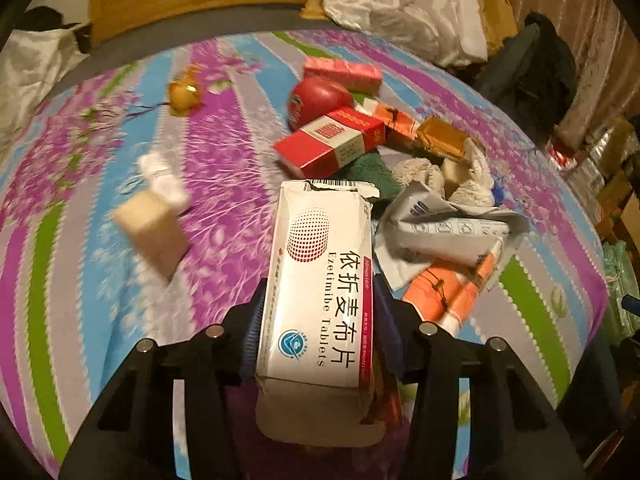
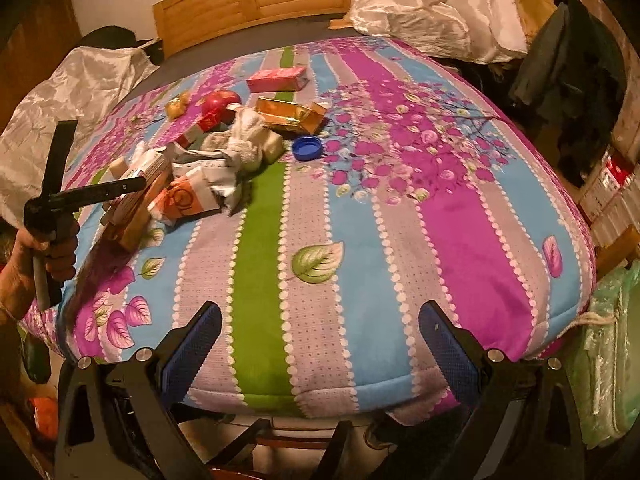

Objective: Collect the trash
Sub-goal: 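Grasp the white Ezetimibe box with left gripper while right grasps the red-white box, then carry both boxes to the green bin and open both grippers over it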

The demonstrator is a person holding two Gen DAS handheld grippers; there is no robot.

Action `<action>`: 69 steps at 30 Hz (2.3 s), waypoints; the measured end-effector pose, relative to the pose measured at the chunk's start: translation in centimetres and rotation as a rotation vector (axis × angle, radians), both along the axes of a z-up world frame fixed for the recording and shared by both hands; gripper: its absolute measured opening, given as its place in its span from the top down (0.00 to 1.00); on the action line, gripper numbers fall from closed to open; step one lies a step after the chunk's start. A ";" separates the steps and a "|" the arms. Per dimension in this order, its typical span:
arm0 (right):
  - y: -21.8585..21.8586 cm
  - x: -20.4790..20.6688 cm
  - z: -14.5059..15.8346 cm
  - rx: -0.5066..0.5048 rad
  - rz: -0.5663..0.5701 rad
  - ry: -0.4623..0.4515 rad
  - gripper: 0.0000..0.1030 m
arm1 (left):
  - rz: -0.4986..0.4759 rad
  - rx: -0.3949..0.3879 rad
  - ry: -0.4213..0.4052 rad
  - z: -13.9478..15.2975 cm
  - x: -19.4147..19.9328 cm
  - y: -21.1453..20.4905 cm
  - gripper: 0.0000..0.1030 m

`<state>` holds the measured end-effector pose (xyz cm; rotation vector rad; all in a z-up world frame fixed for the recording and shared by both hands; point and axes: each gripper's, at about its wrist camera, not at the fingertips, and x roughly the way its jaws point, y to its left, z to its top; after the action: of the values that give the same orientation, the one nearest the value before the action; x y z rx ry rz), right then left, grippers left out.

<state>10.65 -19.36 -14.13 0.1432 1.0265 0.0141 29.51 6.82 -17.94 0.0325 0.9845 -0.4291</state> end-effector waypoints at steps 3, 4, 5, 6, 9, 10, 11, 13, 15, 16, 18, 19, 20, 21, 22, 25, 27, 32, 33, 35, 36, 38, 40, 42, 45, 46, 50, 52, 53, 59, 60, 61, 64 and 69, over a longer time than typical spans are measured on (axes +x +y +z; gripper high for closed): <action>1.4 0.1 1.2 -0.012 0.074 -0.069 0.04 | 0.054 -0.073 -0.059 2.4 -4.5 2.3 0.54; 2.4 0.2 1.8 -0.019 0.117 -0.102 0.04 | 0.072 -0.082 -0.071 2.9 -5.6 2.7 0.54; 3.1 0.3 2.2 -0.020 0.146 -0.118 0.04 | 0.103 -0.092 -0.081 3.4 -7.5 3.6 0.54; 4.2 0.6 2.7 -0.015 0.194 -0.139 0.06 | 0.126 -0.092 -0.086 3.7 -8.6 4.2 0.54; 7.6 2.1 4.0 0.021 0.312 -0.182 0.13 | 0.237 -0.067 -0.092 4.3 -13.0 6.6 0.54; 8.3 2.6 4.2 0.031 0.334 -0.189 0.15 | 0.283 -0.049 -0.101 4.6 -14.6 7.5 0.54; 9.9 3.6 4.7 0.052 0.378 -0.204 0.17 | 0.318 -0.039 -0.107 4.9 -15.9 8.2 0.54; 12.5 5.5 5.2 0.093 0.430 -0.214 0.19 | 0.373 -0.032 -0.112 5.3 -18.0 9.3 0.54; 15.0 7.7 5.1 0.138 0.458 -0.200 0.21 | 0.413 -0.018 -0.117 5.7 -19.4 10.3 0.54; 16.4 9.0 4.8 0.159 0.465 -0.175 0.23 | 0.428 -0.002 -0.125 5.9 -20.0 10.6 0.54; 19.0 11.5 3.8 0.192 0.457 -0.112 0.25 | 0.442 0.015 -0.138 6.2 -20.6 10.9 0.54; 20.3 12.8 3.0 0.186 0.440 -0.078 0.25 | 0.448 0.017 -0.146 6.4 -21.0 11.1 0.54; 21.2 14.1 2.2 0.162 0.417 -0.051 0.25 | 0.452 0.009 -0.151 6.6 -21.1 11.3 0.54; 22.3 15.3 1.2 0.129 0.380 -0.014 0.25 | 0.454 0.000 -0.153 6.6 -21.1 11.3 0.54; 23.1 16.5 0.0 0.116 0.347 0.037 0.25 | 0.457 -0.014 -0.153 6.7 -21.1 11.5 0.54; 25.1 18.3 -2.8 0.081 0.286 0.135 0.25 | 0.472 -0.025 -0.156 6.4 -21.5 12.0 0.54; 25.9 19.5 -5.3 0.049 0.228 0.202 0.24 | 0.483 -0.022 -0.154 6.2 -21.5 12.4 0.54; 26.1 19.3 -6.8 0.088 0.245 0.176 0.37 | 0.520 -0.016 -0.151 5.7 -22.3 13.4 0.54; 26.0 19.1 -6.7 0.106 0.257 0.172 0.38 | 0.525 -0.017 -0.152 5.7 -22.4 13.6 0.54; 25.7 18.0 -5.4 0.141 0.300 0.131 0.40 | 0.547 -0.023 -0.152 5.8 -22.5 13.8 0.54; 25.5 17.3 -4.5 0.155 0.331 0.108 0.40 | 0.562 -0.020 -0.148 5.9 -22.4 13.9 0.54; 25.0 15.7 -2.5 0.182 0.393 0.067 0.42 | 0.585 -0.010 -0.147 6.1 -22.1 13.9 0.54; 24.3 14.0 -0.8 0.210 0.437 0.043 0.43 | 0.603 -0.001 -0.145 6.3 -21.7 13.7 0.54; 23.3 12.2 1.0 0.230 0.463 0.019 0.43 | 0.614 -0.004 -0.140 6.6 -21.2 13.5 0.54; 21.5 9.2 2.7 0.252 0.482 0.005 0.44 | 0.627 -0.008 -0.122 6.7 -20.3 13.0 0.54; 20.9 8.4 3.0 0.257 0.482 0.004 0.44 | 0.630 -0.012 -0.117 6.8 -20.0 12.6 0.54; 17.8 5.4 4.2 0.282 0.469 -0.001 0.44 | 0.610 -0.010 -0.111 7.5 -19.0 10.5 0.54; 16.0 4.1 4.8 0.292 0.447 -0.017 0.44 | 0.592 0.001 -0.109 7.8 -18.5 9.2 0.54; 15.3 3.8 5.0 0.295 0.438 -0.021 0.44 | 0.580 0.004 -0.109 7.9 -18.2 8.5 0.54; 9.5 2.4 5.9 0.316 0.325 -0.051 0.44 | 0.505 0.047 -0.123 9.0 -16.3 4.0 0.54; 8.4 2.1 6.0 0.319 0.302 -0.057 0.44 | 0.492 0.055 -0.131 9.3 -16.1 3.2 0.54; 7.5 2.0 6.1 0.321 0.280 -0.062 0.44 | 0.472 0.069 -0.144 9.7 -15.8 2.0 0.54; 4.4 1.4 6.2 0.337 0.216 -0.072 0.44 | 0.433 0.098 -0.166 10.4 -15.1 -0.3 0.54; -0.1 0.7 7.1 0.351 0.123 -0.107 0.44 | 0.364 0.136 -0.206 11.8 -13.8 -4.6 0.54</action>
<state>11.38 -19.48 -7.03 0.3948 0.9179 0.3116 15.67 2.18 -6.12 0.0191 0.7934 -0.0232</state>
